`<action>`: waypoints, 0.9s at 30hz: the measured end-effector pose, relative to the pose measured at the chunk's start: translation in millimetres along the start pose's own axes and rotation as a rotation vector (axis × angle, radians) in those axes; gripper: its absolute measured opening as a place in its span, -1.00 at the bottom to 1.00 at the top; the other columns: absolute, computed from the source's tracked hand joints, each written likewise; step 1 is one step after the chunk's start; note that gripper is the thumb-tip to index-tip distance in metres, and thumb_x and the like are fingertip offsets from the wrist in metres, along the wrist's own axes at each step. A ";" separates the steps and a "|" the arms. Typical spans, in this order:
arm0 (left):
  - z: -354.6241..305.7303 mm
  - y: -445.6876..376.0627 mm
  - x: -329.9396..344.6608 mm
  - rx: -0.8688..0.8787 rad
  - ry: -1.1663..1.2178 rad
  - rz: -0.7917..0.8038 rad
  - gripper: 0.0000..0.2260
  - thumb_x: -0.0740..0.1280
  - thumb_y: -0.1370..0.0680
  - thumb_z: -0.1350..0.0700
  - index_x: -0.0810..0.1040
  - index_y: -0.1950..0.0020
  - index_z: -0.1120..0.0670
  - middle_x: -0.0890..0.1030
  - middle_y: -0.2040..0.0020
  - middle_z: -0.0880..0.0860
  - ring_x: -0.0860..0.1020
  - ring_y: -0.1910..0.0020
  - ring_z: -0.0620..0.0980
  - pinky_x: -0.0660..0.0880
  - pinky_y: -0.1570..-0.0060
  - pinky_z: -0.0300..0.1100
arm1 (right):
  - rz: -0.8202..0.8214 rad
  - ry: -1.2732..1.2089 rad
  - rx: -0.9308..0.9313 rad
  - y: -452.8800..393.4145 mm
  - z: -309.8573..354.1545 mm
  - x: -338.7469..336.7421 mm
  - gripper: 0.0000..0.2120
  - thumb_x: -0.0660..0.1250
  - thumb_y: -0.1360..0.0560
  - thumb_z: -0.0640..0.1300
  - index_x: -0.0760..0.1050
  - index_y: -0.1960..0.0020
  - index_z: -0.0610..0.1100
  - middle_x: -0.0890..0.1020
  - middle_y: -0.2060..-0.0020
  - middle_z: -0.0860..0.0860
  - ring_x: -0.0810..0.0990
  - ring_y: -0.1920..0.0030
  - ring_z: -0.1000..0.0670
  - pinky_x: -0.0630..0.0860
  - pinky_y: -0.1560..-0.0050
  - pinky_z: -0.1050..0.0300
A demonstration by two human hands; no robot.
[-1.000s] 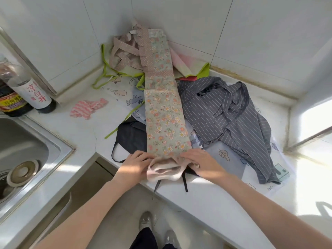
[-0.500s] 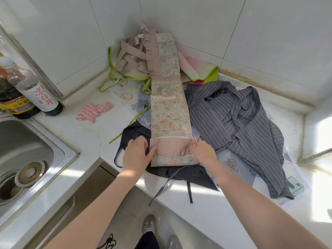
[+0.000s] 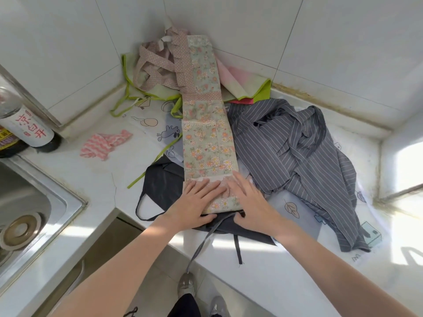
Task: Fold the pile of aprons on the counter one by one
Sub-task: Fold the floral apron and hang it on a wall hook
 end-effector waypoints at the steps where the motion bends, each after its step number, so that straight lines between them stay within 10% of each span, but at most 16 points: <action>1: 0.6 1.6 -2.8 -0.008 0.070 -0.005 -0.33 0.14 -0.45 -0.20 0.04 -0.52 -0.07 0.22 -0.50 -0.01 0.22 -0.47 0.10 0.06 -0.41 0.05 | 0.041 0.112 -0.042 1.1 -2.7 4.3 -0.15 0.24 -0.41 -0.26 -0.16 -0.55 -0.05 -0.21 -0.52 0.01 -0.01 -0.51 -0.02 0.01 -0.50 0.01; 3: 2.6 5.4 -10.4 -0.062 0.207 -0.055 -0.28 0.15 -0.38 -0.17 0.12 -0.52 0.01 0.20 -0.50 0.01 0.17 -0.47 0.02 -0.04 -0.44 -0.14 | 0.049 0.193 -0.050 -1.9 -7.1 4.8 -0.12 0.24 -0.39 -0.31 -0.20 -0.55 -0.09 -0.31 -0.49 0.00 -0.07 -0.53 -0.05 0.14 -0.47 -0.04; 7: 9.9 18.3 -19.3 -0.261 0.495 -0.171 -0.30 0.26 -0.33 -0.10 0.23 -0.44 0.06 0.31 -0.35 -0.04 0.24 -0.35 -0.06 0.09 -0.38 -0.29 | 0.111 0.109 0.033 -11.2 -14.8 1.4 -0.13 0.34 -0.49 -0.19 -0.20 -0.55 -0.09 -0.45 -0.41 0.18 0.51 -0.11 0.05 0.47 0.14 0.24; 12: 30.8 26.5 -26.6 -0.522 0.870 -0.261 -0.47 0.47 -0.42 0.14 0.35 -0.30 -0.09 0.52 -0.16 -0.25 0.46 -0.15 -0.31 0.32 -0.13 -0.43 | 0.040 -0.349 0.073 -20.8 -26.3 -12.4 -0.23 0.44 -0.43 0.02 0.13 -0.50 -0.04 -0.11 -0.46 0.32 0.12 -0.38 0.31 0.12 -0.34 0.40; 17: 42.6 21.5 -38.6 -0.577 1.088 -0.234 -0.74 0.38 -0.51 0.17 0.51 -0.18 0.00 0.59 -0.13 -0.06 0.55 -0.11 -0.17 0.47 -0.22 -0.18 | 0.031 -0.419 0.163 -31.0 -23.3 -25.5 -0.32 0.47 -0.38 0.04 0.30 -0.43 0.00 0.44 -0.27 0.14 0.40 0.04 0.41 0.26 0.02 0.59; 24: 40.1 11.8 -58.1 -0.621 1.247 -0.351 -0.83 0.27 -0.57 0.15 0.52 -0.15 0.04 0.60 -0.10 -0.08 0.53 -0.15 -0.12 0.47 -0.14 -0.26 | -0.038 -0.409 0.076 -46.0 -21.9 -38.4 -0.45 0.46 -0.40 -0.25 0.40 -0.35 -0.10 0.42 -0.27 0.09 0.37 -0.29 0.14 0.16 -0.21 0.55; 27: 45.4 26.7 -60.8 -0.656 1.244 -0.411 -0.87 0.26 -0.58 0.14 0.54 -0.09 0.01 0.61 -0.10 -0.07 0.55 -0.12 -0.12 0.49 -0.16 -0.19 | -0.029 -0.599 0.157 -47.6 -10.9 -31.1 -0.65 0.40 -0.48 -0.22 0.48 -0.24 -0.07 0.56 -0.11 0.13 0.54 -0.03 0.15 0.41 -0.12 0.36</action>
Point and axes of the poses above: each hand's wrist, its own y-axis away from the middle knuckle, its own x-axis out of the palm, z = x × y, the point moved 4 cm from there along -y, towards the middle knuckle
